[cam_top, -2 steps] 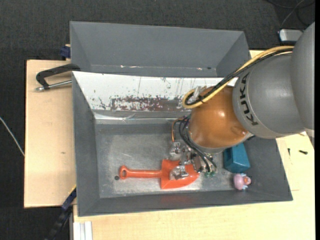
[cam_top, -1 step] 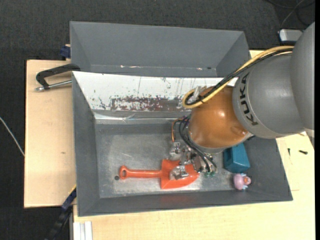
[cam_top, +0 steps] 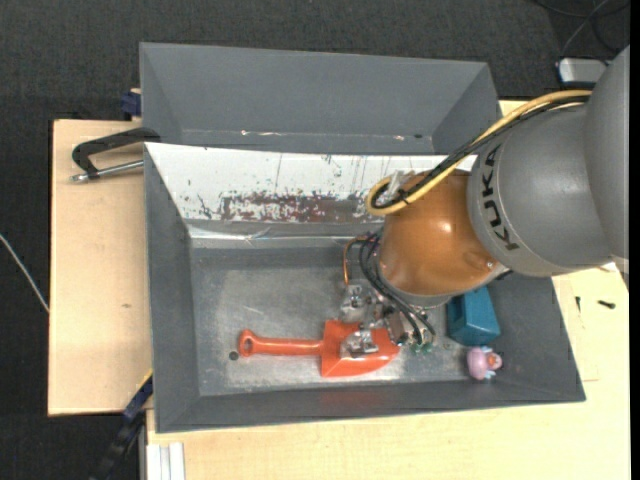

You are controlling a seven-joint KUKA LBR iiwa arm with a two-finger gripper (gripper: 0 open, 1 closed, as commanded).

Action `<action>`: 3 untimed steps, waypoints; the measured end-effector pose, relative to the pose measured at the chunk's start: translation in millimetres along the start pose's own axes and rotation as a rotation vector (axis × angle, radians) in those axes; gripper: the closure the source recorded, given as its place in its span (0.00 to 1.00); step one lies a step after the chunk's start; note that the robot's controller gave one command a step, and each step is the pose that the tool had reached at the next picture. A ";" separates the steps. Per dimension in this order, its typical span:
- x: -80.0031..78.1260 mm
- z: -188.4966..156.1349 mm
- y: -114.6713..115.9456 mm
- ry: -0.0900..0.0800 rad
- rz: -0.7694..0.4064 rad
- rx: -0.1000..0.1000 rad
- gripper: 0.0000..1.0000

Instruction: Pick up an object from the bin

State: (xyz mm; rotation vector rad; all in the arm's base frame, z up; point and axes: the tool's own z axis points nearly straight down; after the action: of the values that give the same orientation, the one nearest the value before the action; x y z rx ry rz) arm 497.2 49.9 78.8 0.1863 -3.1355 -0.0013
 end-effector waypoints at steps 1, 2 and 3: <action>-0.4 -7.6 0.2 0.000 0.001 0.000 1.00; 0.0 -13.7 0.6 0.001 0.000 0.000 1.00; -0.5 -20.8 0.6 -0.002 0.001 0.000 1.00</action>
Offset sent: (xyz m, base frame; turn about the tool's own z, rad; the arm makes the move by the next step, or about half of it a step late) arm -0.0001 -0.0001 0.0303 0.0000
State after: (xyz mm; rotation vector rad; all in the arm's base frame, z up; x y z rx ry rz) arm 497.6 50.5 99.6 0.1848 -3.1377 -0.0017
